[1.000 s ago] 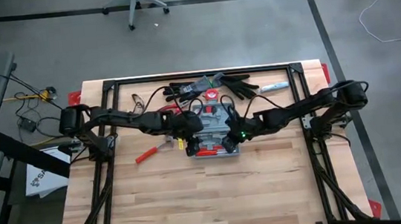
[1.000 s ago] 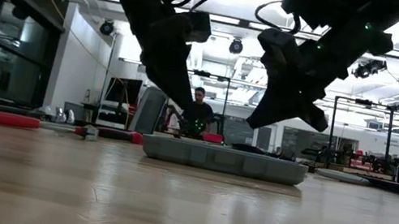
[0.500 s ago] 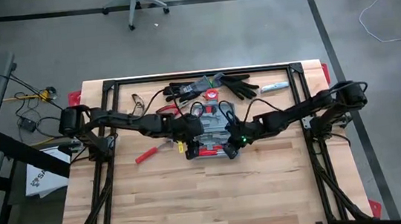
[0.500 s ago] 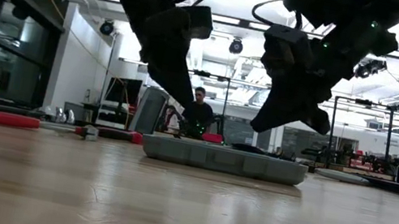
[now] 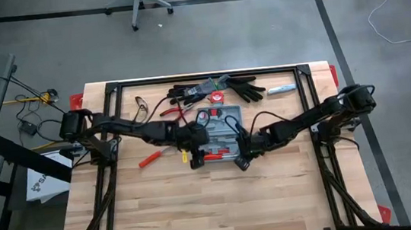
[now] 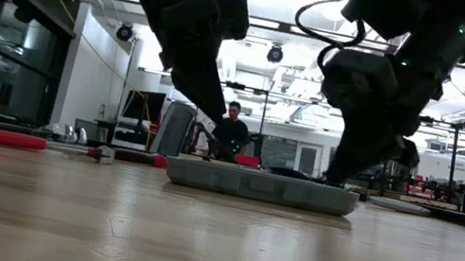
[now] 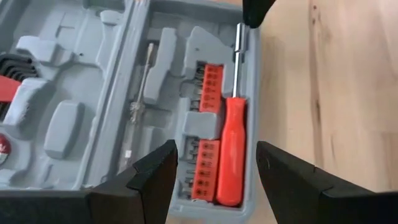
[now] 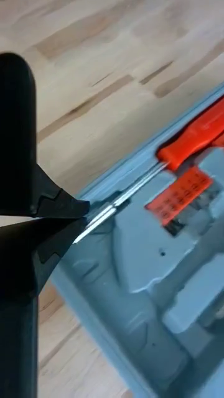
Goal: Prefit tool cases
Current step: Remove the orange screwdriver from the gray tool box
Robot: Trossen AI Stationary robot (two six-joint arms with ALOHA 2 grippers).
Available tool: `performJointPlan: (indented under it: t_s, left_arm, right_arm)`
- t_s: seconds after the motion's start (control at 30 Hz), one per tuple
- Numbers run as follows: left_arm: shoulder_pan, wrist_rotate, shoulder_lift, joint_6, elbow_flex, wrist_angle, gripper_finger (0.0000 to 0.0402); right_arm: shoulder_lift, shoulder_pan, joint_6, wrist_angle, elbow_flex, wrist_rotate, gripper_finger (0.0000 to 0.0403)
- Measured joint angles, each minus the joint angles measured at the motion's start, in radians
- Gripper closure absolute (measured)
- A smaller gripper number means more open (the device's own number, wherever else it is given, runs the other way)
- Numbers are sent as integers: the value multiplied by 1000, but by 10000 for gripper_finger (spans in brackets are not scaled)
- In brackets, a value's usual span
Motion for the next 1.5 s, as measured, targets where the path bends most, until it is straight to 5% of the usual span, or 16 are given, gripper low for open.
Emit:
performJointPlan:
  t_s: [0.3,0.73,1.2,1.5]
  left_arm:
    - [-16,11,0,-3,0,14,193]
    - [-16,203,0,77,0,-42,193]
    - [-41,294,-3,-129,0,39,193]
    - [-88,271,0,-178,-1,34,193]
  right_arm:
    - [75,0,2,37,5,-23,403]
    - [161,7,53,114,3,-46,403]
    - [162,7,51,125,0,-47,403]
    - [92,53,97,103,-8,118,403]
